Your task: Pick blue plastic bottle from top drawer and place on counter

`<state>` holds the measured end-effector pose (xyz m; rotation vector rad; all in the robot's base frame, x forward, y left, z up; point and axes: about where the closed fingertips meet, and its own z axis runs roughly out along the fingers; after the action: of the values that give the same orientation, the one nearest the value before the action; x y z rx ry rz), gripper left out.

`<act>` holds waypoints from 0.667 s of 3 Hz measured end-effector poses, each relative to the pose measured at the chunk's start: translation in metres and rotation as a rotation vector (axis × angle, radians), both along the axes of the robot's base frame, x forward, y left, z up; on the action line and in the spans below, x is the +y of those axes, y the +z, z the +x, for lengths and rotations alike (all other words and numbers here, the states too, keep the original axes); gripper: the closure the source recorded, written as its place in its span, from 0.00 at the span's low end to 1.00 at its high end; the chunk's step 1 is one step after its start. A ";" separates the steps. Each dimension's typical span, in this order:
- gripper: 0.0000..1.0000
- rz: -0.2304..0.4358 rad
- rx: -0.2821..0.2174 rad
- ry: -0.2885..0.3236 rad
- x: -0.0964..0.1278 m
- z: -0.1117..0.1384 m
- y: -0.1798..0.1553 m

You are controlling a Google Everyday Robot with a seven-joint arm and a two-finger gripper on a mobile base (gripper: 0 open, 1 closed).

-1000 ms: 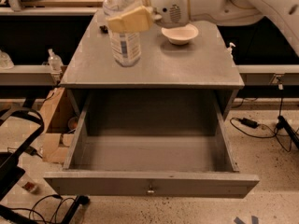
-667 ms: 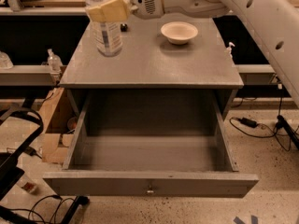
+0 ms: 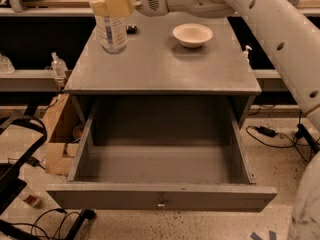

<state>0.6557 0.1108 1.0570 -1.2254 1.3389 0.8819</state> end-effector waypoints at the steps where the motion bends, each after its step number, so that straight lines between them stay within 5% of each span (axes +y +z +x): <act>1: 1.00 0.040 0.052 -0.079 0.010 0.051 -0.008; 2: 1.00 0.033 0.120 -0.159 0.019 0.088 -0.028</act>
Offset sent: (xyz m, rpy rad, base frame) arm 0.1337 0.0228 -0.0544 0.0207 0.2070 -0.2669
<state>0.7434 0.1300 1.0286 -1.0391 1.4896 0.8715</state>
